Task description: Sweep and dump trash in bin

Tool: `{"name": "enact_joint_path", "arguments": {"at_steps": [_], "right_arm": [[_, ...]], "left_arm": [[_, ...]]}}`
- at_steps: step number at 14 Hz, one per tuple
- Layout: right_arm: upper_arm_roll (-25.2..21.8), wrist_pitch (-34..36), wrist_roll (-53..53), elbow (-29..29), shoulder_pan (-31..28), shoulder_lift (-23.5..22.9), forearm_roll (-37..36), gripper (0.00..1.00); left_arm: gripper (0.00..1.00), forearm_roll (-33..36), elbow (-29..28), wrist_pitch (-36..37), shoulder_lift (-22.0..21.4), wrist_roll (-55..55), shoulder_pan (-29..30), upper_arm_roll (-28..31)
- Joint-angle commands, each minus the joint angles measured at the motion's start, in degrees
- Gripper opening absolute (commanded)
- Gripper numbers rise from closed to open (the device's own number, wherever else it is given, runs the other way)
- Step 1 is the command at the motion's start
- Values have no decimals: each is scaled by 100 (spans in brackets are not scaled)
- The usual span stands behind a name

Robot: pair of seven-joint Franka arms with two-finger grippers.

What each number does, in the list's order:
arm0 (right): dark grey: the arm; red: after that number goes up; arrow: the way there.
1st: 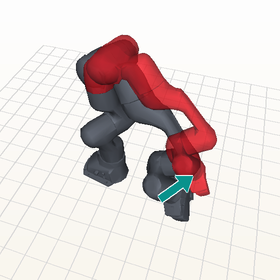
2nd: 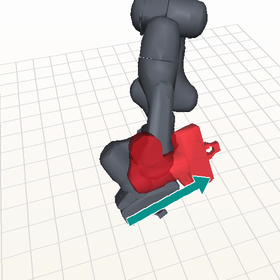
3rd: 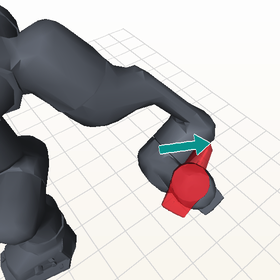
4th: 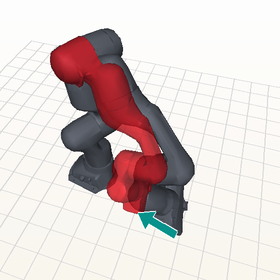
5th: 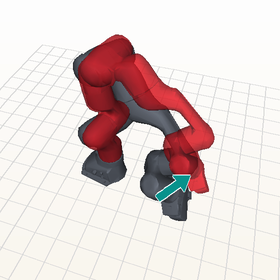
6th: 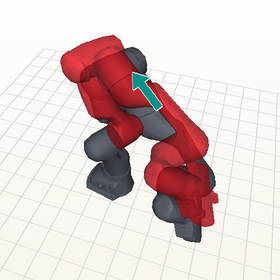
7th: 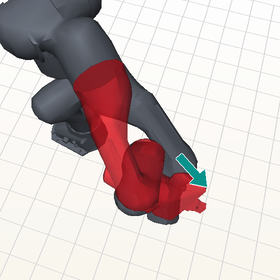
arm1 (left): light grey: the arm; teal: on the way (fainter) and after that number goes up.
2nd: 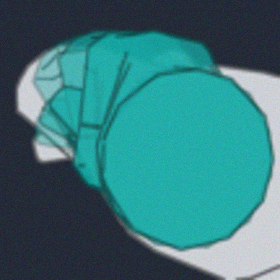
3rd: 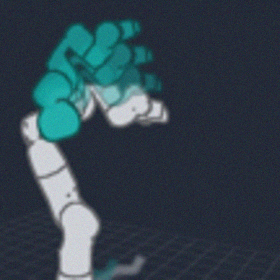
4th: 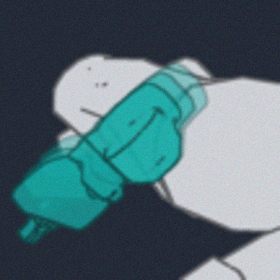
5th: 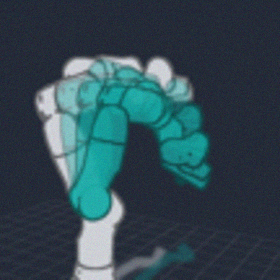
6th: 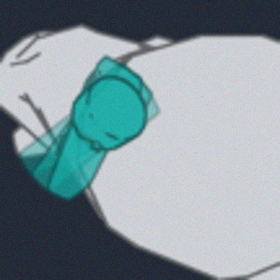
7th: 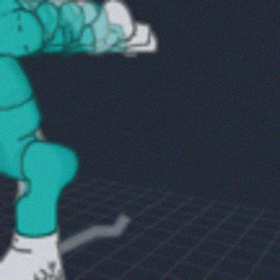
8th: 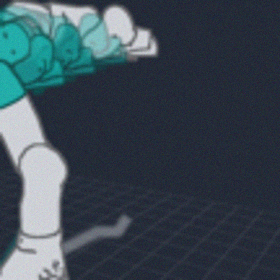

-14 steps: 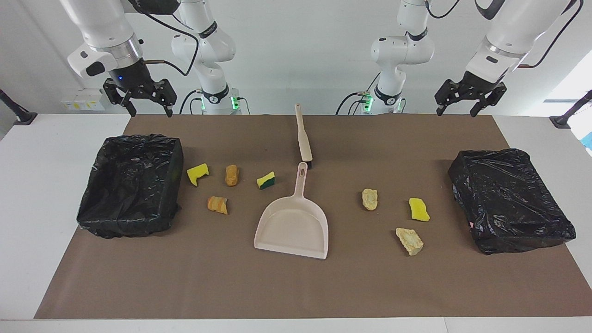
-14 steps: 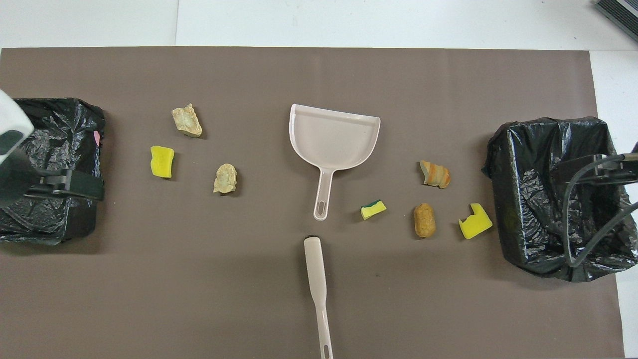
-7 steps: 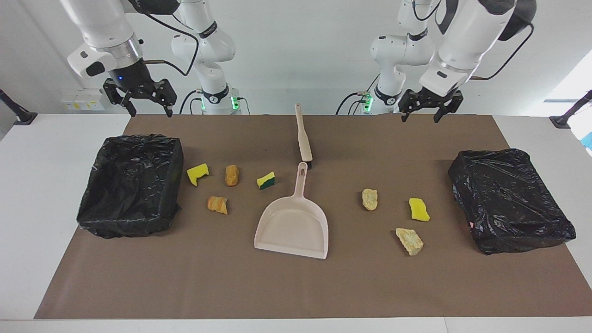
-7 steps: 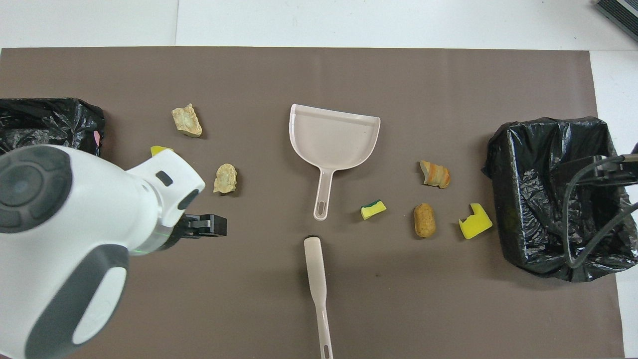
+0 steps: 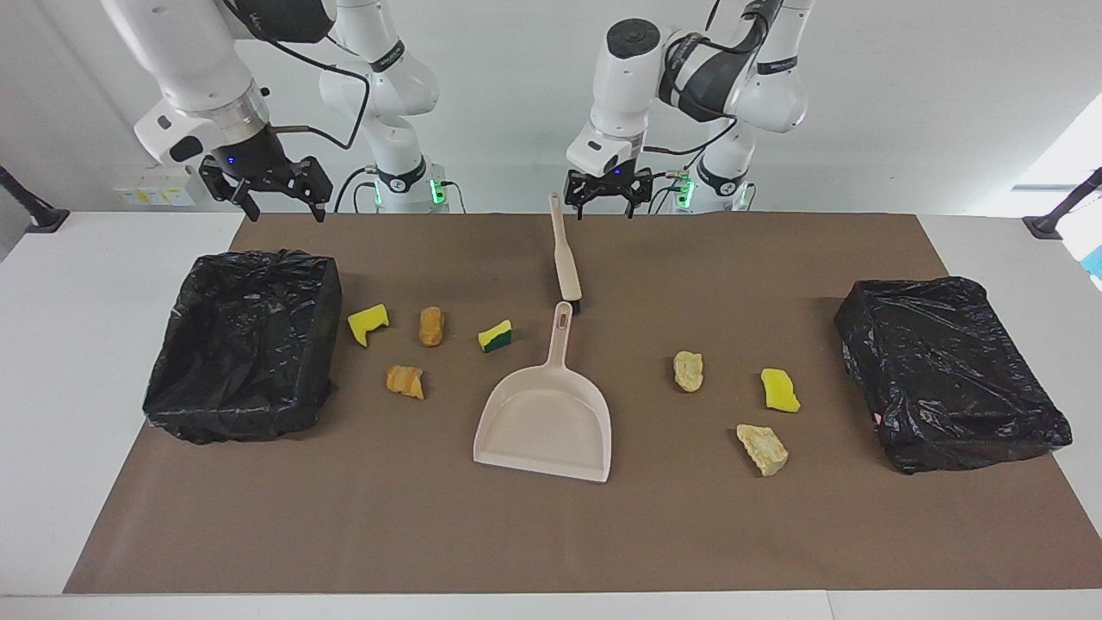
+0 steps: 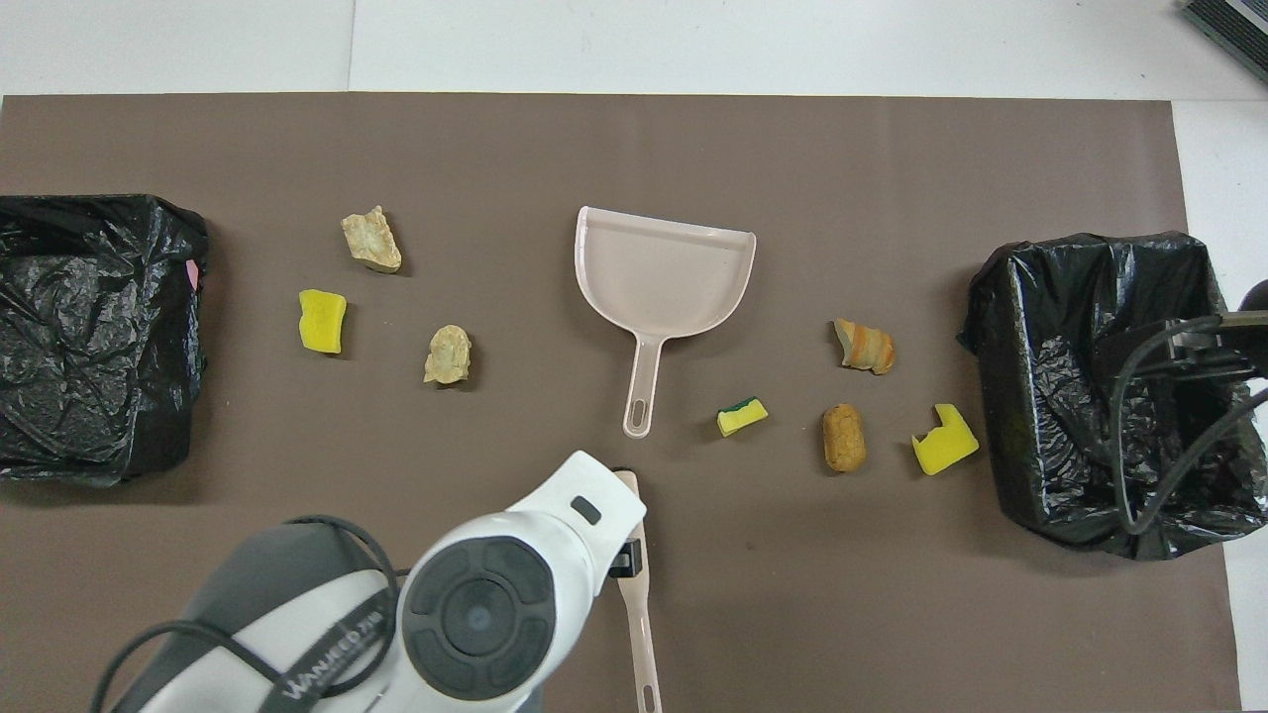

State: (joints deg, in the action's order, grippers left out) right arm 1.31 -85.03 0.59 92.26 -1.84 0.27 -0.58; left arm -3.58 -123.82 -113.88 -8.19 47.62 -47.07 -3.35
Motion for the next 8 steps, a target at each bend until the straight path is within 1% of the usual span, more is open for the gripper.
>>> {"name": "enact_joint_path", "arguments": {"at_steps": [1, 2, 4, 5, 6, 7, 8], "right_arm": [[80, -170, -112, -41, 8, -430, 67, 100], [106, -380, -103, -32, 26, -518, 67, 100], [150, -540, -42, -32, 227, -747, 41, 100], [150, -645, 2, -32, 272, -835, 49, 100], [150, -777, 63, 11, 359, -879, 49, 100], [150, -795, 99, 29, 421, -880, 23, 100], [150, -787, 134, 47, 447, -880, -12, 100]], "left_arm": [[100, -37, -510, -685, 80, 483, -547, 124], [100, -37, -668, -827, 141, 572, -714, 124], [100, -37, -705, -986, 343, 582, -803, 115], [100, -46, -714, -1048, 361, 599, -830, 115], [100, -46, -723, -1074, 388, 678, -952, 115], [100, -46, -731, -1188, 501, 748, -1092, 115], [100, -46, -758, -1285, 537, 766, -1102, 115]]}}
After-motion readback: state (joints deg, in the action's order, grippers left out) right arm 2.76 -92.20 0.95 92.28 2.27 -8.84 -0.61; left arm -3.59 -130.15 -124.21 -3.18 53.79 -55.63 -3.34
